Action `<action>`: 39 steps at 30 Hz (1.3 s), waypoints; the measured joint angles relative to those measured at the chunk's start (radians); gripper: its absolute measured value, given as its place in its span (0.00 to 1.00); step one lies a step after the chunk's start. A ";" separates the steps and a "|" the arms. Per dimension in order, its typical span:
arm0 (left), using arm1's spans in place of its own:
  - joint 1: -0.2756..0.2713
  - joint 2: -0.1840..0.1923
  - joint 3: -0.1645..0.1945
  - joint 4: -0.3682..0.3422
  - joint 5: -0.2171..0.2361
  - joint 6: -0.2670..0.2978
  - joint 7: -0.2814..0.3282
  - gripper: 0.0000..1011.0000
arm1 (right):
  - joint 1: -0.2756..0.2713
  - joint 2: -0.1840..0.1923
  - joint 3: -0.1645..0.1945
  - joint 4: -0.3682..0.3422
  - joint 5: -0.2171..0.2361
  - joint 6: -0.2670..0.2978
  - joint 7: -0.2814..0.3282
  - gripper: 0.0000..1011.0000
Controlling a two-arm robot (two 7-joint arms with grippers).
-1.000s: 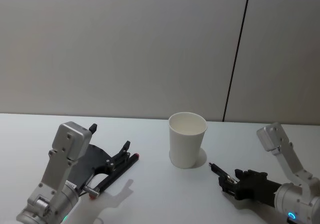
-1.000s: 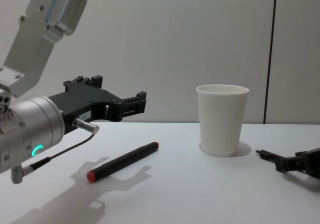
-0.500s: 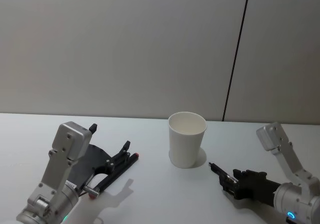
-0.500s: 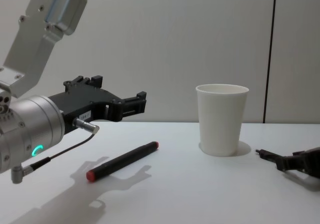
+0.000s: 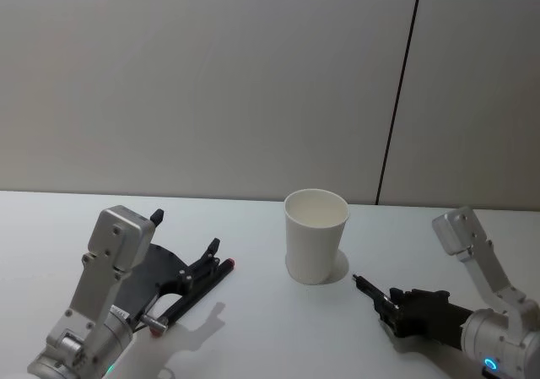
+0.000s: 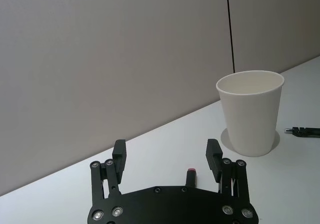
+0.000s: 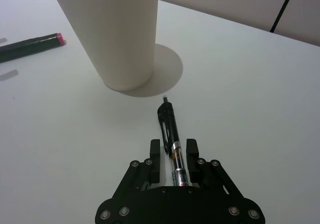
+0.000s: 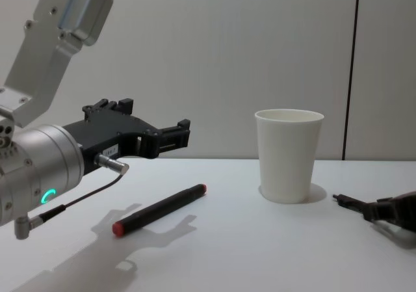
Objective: Place the pen into the pen holder.
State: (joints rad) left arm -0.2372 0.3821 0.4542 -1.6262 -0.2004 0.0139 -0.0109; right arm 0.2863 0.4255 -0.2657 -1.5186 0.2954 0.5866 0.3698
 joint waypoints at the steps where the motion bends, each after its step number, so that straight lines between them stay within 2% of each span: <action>1: 0.000 0.000 0.000 0.000 0.000 0.000 0.000 0.99 | 0.000 0.000 0.000 0.000 0.000 0.000 0.000 0.31; 9: 0.000 0.000 0.000 0.000 0.000 0.000 0.000 0.99 | 0.000 0.000 -0.001 0.000 0.001 0.000 0.000 0.14; 24: 0.000 0.000 0.000 0.000 0.000 0.000 0.000 0.99 | -0.001 -0.003 0.003 -0.001 0.005 -0.004 -0.003 0.14; 33: 0.000 0.000 0.000 0.000 0.000 0.000 0.000 0.99 | -0.012 -0.034 0.041 0.001 0.031 -0.045 -0.035 0.14; 39: 0.000 0.000 0.000 0.000 0.000 0.000 0.000 0.99 | -0.022 -0.071 0.090 0.003 0.065 -0.106 -0.066 0.14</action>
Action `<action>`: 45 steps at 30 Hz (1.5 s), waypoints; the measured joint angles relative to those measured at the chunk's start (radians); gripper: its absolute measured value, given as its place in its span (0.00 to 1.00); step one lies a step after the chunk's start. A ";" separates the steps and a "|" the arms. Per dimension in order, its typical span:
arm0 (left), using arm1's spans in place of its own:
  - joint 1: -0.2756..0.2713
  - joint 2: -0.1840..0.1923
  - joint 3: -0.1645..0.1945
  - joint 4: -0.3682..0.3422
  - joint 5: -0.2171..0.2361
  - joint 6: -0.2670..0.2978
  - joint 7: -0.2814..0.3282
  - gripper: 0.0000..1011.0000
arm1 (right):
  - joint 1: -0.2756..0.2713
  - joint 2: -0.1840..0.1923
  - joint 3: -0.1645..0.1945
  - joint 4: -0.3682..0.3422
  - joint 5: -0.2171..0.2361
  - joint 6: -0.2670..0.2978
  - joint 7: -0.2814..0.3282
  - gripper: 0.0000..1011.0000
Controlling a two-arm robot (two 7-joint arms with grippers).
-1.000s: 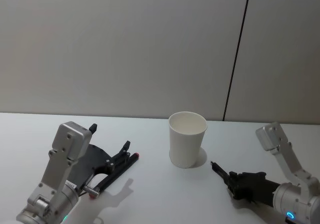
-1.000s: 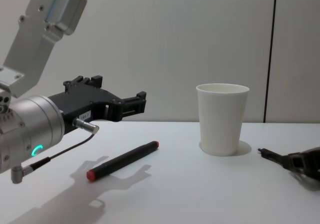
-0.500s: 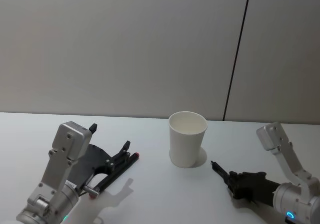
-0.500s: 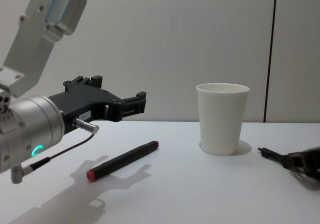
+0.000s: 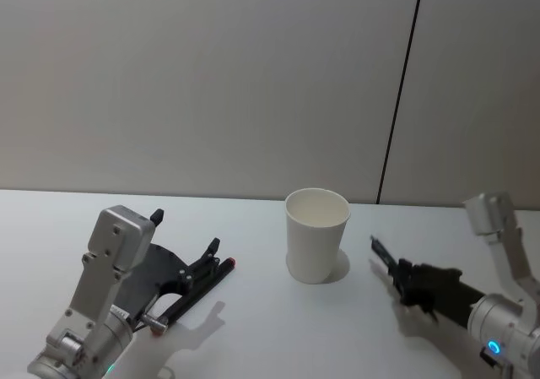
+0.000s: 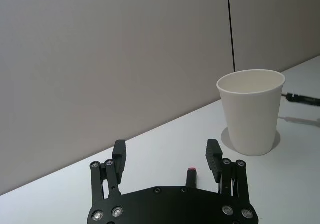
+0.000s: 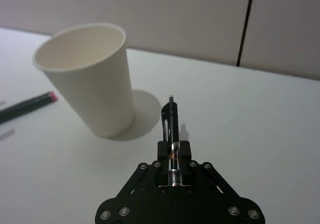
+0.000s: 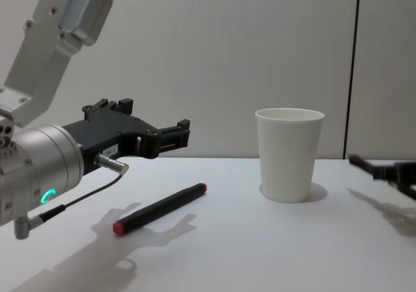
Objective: Place the pen into the pen holder.
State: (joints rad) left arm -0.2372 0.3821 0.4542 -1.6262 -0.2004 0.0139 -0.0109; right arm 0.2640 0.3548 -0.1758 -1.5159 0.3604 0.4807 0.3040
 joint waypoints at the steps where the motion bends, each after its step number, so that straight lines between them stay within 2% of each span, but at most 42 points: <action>1: 0.000 0.000 0.000 0.000 0.000 0.000 0.000 0.99 | -0.001 -0.004 0.005 0.000 0.004 -0.007 -0.003 0.14; 13: 0.000 0.000 0.000 0.000 0.000 0.000 0.000 0.99 | 0.009 -0.072 0.089 0.014 0.080 -0.132 -0.031 0.14; 15: 0.000 0.000 0.000 0.000 0.000 0.000 0.000 0.99 | 0.020 -0.090 0.106 0.022 0.102 -0.167 -0.032 0.14; 23: 0.000 0.000 0.000 0.000 0.000 0.000 0.000 0.99 | 0.068 -0.132 0.138 0.054 0.153 -0.249 -0.013 0.14; 32: 0.000 0.000 0.000 0.000 0.000 0.000 0.000 0.99 | 0.130 -0.154 0.139 0.105 0.200 -0.313 0.055 0.14; 45: 0.000 0.000 0.000 0.000 0.000 0.000 0.000 0.99 | 0.201 -0.153 0.079 0.176 0.215 -0.388 0.182 0.14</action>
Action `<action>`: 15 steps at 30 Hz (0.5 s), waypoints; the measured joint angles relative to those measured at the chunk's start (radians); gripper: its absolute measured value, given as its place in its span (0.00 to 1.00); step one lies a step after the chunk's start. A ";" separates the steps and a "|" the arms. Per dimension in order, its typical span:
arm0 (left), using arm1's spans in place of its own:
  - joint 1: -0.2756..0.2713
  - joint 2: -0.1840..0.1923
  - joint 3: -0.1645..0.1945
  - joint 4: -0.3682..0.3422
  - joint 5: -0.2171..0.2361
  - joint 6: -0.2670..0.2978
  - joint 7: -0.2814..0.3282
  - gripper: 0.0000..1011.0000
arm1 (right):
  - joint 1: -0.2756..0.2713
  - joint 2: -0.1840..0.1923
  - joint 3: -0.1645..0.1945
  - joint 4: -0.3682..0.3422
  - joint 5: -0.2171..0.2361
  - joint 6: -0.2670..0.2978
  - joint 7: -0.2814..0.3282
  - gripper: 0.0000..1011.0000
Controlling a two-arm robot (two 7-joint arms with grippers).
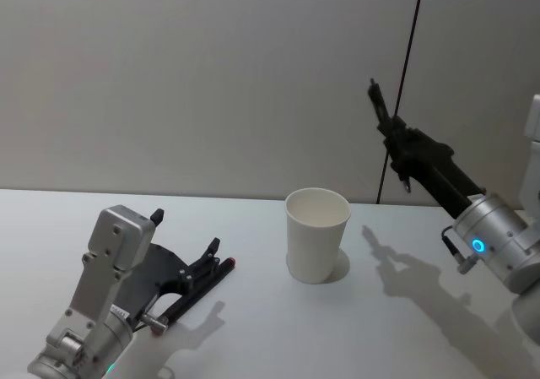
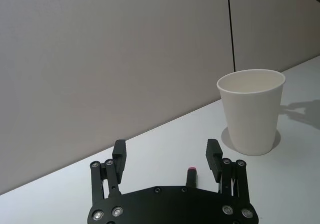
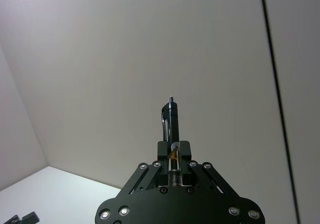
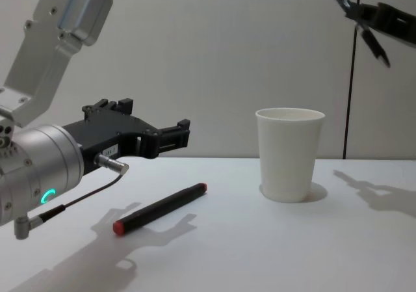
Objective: Place the pen into the pen holder.
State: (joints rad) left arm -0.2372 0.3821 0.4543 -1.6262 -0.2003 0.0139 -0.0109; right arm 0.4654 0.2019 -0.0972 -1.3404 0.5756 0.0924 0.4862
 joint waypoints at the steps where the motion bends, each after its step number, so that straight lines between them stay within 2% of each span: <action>1: 0.000 0.000 0.000 0.000 0.000 0.000 0.000 0.99 | 0.000 0.000 0.000 0.000 0.000 0.000 0.000 0.14; 7: 0.000 0.000 0.000 0.000 0.000 0.000 0.000 0.99 | 0.015 -0.010 -0.026 0.030 0.000 -0.047 0.039 0.14; 15: 0.000 0.000 0.000 0.000 0.000 0.000 0.000 0.99 | 0.023 -0.033 -0.045 0.070 0.004 -0.103 0.060 0.14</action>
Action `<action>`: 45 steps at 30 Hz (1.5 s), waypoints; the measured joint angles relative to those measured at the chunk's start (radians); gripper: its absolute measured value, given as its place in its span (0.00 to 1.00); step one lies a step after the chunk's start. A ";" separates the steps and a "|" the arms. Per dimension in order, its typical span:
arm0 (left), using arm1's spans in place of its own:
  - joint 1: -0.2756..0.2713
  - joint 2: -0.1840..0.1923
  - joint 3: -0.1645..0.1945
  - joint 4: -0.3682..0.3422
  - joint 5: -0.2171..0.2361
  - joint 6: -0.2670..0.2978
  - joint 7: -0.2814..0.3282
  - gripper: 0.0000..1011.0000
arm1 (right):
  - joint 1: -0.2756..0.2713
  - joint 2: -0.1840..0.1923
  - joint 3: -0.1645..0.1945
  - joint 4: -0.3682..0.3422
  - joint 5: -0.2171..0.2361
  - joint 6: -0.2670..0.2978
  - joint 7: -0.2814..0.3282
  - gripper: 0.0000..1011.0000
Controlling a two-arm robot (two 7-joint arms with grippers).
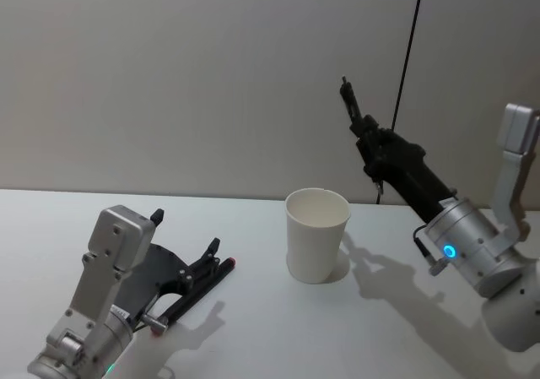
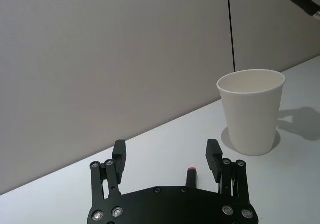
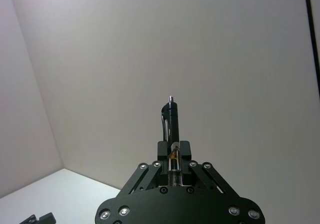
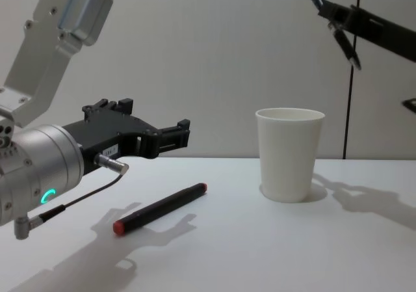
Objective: Place the pen into the pen holder.
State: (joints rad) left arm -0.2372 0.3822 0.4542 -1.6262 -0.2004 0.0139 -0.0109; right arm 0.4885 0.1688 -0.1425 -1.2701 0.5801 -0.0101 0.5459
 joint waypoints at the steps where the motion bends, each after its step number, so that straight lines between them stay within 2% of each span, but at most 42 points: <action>1: 0.000 0.000 0.000 0.000 0.000 0.000 0.000 0.99 | 0.000 -0.002 -0.002 0.004 0.000 -0.005 0.001 0.14; 14: 0.000 0.000 0.000 0.000 0.000 0.000 0.000 0.99 | 0.009 -0.046 -0.027 0.084 0.000 -0.101 0.006 0.14; 23: 0.000 0.000 0.000 0.000 0.000 0.000 0.000 0.99 | 0.017 -0.074 -0.048 0.140 -0.015 -0.164 -0.010 0.14; 33: 0.000 0.000 0.000 0.000 0.000 0.000 0.000 0.99 | 0.032 -0.093 -0.067 0.199 -0.057 -0.260 -0.037 0.14; 36: 0.000 0.000 0.000 0.000 0.000 0.000 0.000 0.99 | 0.040 -0.098 -0.073 0.224 -0.083 -0.307 -0.052 0.14; 45: 0.000 0.000 0.000 0.000 0.000 0.000 0.000 0.99 | 0.059 -0.108 -0.082 0.277 -0.130 -0.385 -0.077 0.14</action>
State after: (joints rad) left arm -0.2371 0.3821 0.4542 -1.6262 -0.2004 0.0139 -0.0109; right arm 0.5472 0.0607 -0.2240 -0.9934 0.4496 -0.3953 0.4688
